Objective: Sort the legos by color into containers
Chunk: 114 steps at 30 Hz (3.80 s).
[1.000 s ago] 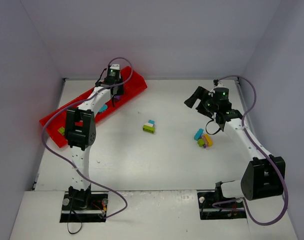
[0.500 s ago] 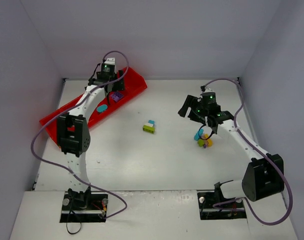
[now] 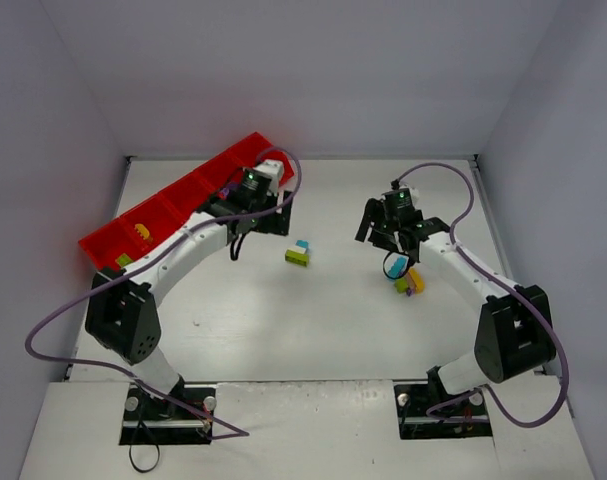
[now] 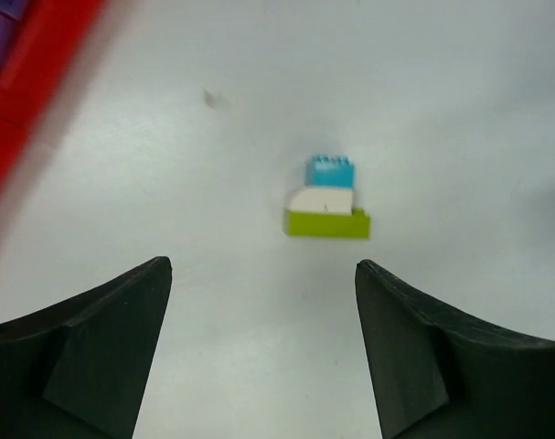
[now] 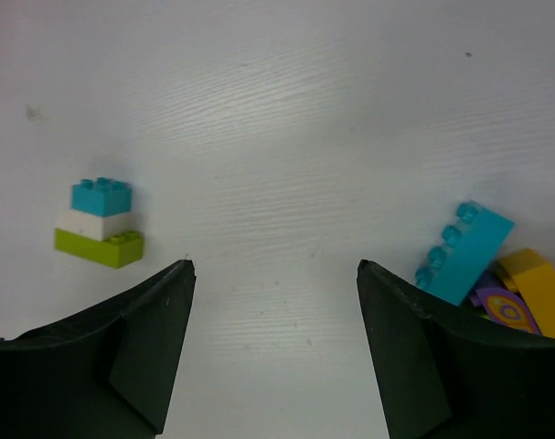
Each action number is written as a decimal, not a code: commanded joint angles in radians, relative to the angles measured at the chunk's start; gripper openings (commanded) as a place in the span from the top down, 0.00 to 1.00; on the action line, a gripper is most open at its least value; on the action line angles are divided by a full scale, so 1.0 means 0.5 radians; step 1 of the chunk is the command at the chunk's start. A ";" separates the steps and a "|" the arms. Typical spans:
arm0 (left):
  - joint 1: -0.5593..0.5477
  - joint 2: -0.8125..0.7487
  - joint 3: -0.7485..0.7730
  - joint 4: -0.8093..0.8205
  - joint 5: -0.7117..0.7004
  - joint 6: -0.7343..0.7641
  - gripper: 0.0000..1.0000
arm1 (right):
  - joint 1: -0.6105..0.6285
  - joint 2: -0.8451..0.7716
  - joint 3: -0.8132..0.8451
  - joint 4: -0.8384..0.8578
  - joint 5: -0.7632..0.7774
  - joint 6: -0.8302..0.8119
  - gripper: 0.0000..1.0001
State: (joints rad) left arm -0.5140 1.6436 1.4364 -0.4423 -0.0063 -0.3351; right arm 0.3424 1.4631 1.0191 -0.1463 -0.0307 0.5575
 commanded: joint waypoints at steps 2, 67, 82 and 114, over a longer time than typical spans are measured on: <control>-0.079 -0.167 -0.145 -0.036 0.080 -0.136 0.25 | 0.015 0.025 0.103 -0.268 0.549 0.136 0.32; -0.420 -0.256 -0.222 0.851 0.369 -0.637 0.25 | 0.064 -0.239 -0.173 0.961 -0.494 0.922 1.00; -0.475 -0.014 -0.060 0.918 0.206 -0.517 0.26 | 0.067 -0.266 -0.188 1.038 -0.632 0.959 1.00; -0.371 -0.179 -0.495 0.888 -0.024 -0.477 0.98 | 0.021 -0.217 -0.109 0.885 -0.611 0.545 0.26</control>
State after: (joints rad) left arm -0.7223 1.6615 1.1995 -0.0170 0.0425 -0.6006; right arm 0.3653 1.3701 0.9020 0.2939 -0.3630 0.8989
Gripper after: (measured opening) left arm 0.305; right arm 0.729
